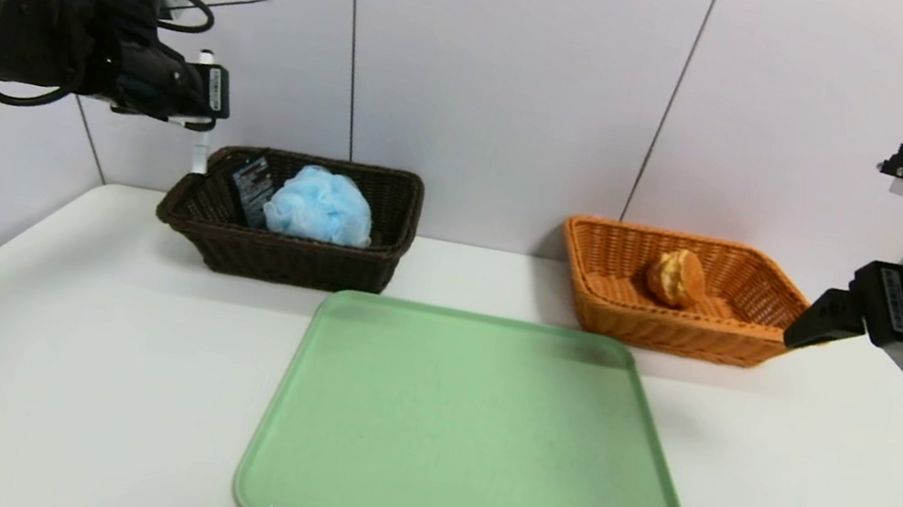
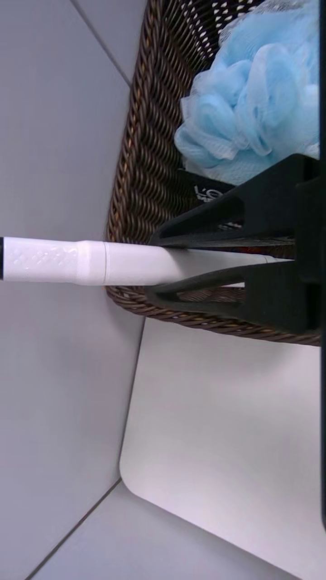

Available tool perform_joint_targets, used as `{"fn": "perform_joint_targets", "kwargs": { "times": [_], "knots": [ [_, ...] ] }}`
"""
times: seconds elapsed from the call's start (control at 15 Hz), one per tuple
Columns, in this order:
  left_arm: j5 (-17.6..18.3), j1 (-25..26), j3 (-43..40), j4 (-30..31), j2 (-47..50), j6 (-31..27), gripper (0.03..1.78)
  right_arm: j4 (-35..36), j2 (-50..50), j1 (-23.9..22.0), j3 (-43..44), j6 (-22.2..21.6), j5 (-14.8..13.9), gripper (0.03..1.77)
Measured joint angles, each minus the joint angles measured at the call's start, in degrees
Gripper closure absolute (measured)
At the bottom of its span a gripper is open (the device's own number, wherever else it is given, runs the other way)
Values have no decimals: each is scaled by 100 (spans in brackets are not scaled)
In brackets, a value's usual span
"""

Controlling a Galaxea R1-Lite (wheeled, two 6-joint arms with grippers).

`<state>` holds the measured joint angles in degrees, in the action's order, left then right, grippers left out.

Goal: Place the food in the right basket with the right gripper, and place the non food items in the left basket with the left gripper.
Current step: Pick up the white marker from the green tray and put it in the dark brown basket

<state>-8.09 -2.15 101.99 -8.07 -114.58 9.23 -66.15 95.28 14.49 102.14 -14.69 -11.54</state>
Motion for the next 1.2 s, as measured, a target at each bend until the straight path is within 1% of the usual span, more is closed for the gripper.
{"fn": "perform_joint_targets", "kwargs": {
  "times": [0.33, 0.67, 1.2],
  "knots": [
    [38, 13, -77, 28, -247, -9, 165, 0, 17, -11, 22, 0, 11, 10],
    [71, -35, -340, 63, -278, 11, 165, -2, 26, -17, 77, 17, 6, 10],
    [71, -112, -408, 91, -345, 17, 165, -2, 17, -11, 88, 28, 11, 10]
  ]
}}
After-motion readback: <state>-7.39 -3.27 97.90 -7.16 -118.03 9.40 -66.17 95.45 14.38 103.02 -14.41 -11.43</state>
